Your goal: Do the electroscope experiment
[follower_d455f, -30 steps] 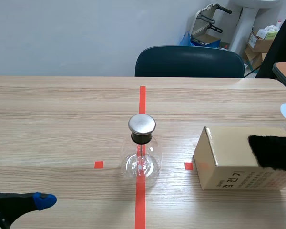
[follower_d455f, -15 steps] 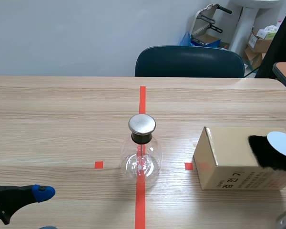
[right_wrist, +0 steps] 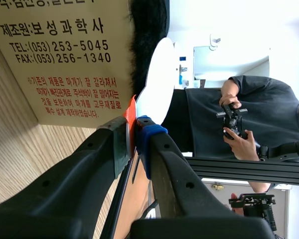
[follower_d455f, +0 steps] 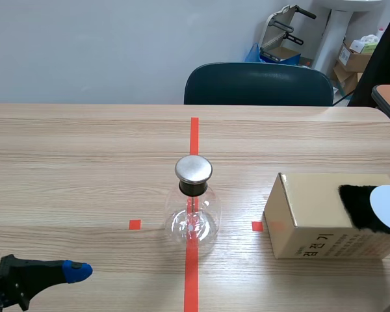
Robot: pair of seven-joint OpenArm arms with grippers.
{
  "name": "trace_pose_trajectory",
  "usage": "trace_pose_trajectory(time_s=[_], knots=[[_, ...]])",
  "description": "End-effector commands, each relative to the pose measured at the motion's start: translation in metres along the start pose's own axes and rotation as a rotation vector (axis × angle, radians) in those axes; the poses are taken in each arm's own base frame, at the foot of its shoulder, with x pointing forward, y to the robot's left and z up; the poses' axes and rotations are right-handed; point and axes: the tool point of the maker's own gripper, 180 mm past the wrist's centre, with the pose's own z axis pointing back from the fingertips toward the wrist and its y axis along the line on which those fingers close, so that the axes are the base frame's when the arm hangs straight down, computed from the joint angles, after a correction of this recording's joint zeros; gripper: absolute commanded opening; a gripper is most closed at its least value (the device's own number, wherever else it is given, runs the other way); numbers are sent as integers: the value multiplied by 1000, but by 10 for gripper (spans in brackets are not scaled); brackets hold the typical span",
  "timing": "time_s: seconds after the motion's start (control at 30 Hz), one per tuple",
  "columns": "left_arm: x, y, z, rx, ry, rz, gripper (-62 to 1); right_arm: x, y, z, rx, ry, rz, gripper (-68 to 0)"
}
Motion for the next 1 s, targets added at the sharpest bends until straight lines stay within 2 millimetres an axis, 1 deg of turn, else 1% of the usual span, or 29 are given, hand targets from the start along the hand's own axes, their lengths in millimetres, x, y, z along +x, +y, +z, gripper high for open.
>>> trace_pose_trajectory(time_s=[0.0, 0.1, 0.27, 0.33, 0.4, 0.43, 0.53, 0.6, 0.63, 0.67, 0.77, 0.83, 0.9, 0.97], knots=[[13, -2, -3, -9, -43, 0, -139, -4, -13, -3, -57, 3, 41, -658], [17, -3, -5, -14, -51, -5, -139, 1, -12, -2, -52, -26, 44, -658], [18, -1, -6, 0, -57, -21, -140, 28, -10, 1, -46, -175, 47, -658], [18, -1, -7, 5, -61, -28, -140, 34, -10, 2, -45, -207, 47, -658], [14, -1, -10, 13, -49, -40, -140, 31, -10, 1, -47, -187, 44, -658], [13, 0, -10, 16, -45, -44, -140, 25, -10, 0, -48, -151, 40, -658], [13, 1, -10, 22, -45, -49, -140, -2, -11, -2, -51, 3, 35, -658], [14, 3, -10, 33, -52, -44, -140, -11, -11, -1, -52, 52, 34, -658], [14, 3, -10, 33, -52, -44, -140, -10, -11, -1, -51, 49, 35, -658], [15, 3, -10, 33, -54, -44, -140, -5, -10, -2, -49, 19, 38, -658], [16, 4, -10, 42, -61, -39, -140, 23, -9, 0, -45, -134, 42, -658], [17, 6, -10, 52, -68, -33, -140, 34, -8, 2, -44, -191, 42, -658], [17, 6, -10, 52, -68, -33, -140, 28, -8, 1, -45, -157, 39, -658], [17, 6, -10, 52, -68, -32, -140, 9, -9, -1, -49, -45, 31, -658]])
